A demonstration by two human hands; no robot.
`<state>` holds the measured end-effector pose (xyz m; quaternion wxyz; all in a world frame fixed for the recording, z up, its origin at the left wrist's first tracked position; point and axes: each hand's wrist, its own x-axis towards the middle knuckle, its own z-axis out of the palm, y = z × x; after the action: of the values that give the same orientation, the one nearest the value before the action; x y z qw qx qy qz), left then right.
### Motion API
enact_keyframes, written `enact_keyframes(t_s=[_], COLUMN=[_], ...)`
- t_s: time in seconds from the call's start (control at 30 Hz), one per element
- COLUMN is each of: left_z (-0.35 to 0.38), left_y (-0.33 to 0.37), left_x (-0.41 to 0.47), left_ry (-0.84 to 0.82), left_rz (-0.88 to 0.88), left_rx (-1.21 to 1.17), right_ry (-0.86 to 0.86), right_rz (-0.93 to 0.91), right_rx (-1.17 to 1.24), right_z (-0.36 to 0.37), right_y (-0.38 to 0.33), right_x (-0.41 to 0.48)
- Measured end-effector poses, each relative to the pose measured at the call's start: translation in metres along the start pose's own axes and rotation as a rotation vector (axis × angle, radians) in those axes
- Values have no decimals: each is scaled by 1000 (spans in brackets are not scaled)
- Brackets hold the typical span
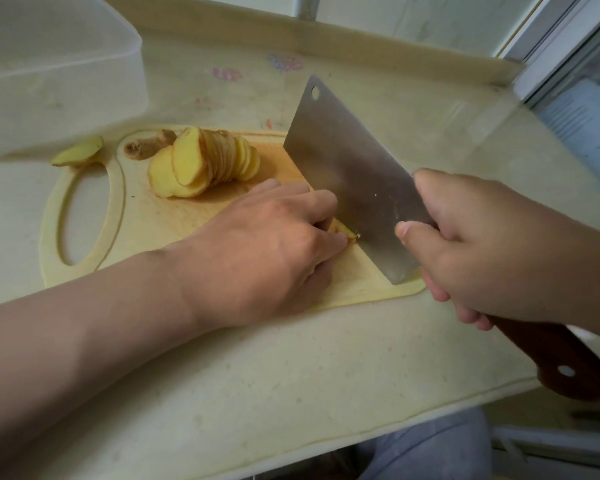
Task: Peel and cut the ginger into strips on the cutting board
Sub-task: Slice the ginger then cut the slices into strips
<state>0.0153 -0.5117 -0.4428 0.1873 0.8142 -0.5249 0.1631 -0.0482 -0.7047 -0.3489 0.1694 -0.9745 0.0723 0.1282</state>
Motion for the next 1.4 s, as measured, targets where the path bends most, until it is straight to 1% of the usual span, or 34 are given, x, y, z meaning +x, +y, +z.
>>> enact_keyframes(t_s=[0.1,0.2,0.33,0.5,0.67,0.9,1.0,1.1,1.23,1.4], left_z=[-1,0,0,-1,-1,0,-1,-2,0,-1], left_y=[1,2,1,1,1,1,1,3,2,2], left_x=[1,0,0,0,0,1,1,0,-1,0], left_ry=[14,25,22,34,16,22,28,35,36,34], left_rz=[12,10,13,12,14,21,25,27,27,30], left_rx=[-5,-4,7,-5,4,-18,-16,-5,11,10], right_ry=[-13,29,97,121,87,-45,-9,54,143,145], right_rz=[-47,-114,-64,-79,-94,-60,-102,-130,-90,-89], right_rx=[-40,7,134,141,61,-24,-20,51,183,172], right_z=[-2,1,9,12,7,-2,0,4,14,15], right_y=[-13,-15,6,19,16,-2,-10,-7,11,19], right_x=[14,21,5,-11,-9,8,20,19,0,-10])
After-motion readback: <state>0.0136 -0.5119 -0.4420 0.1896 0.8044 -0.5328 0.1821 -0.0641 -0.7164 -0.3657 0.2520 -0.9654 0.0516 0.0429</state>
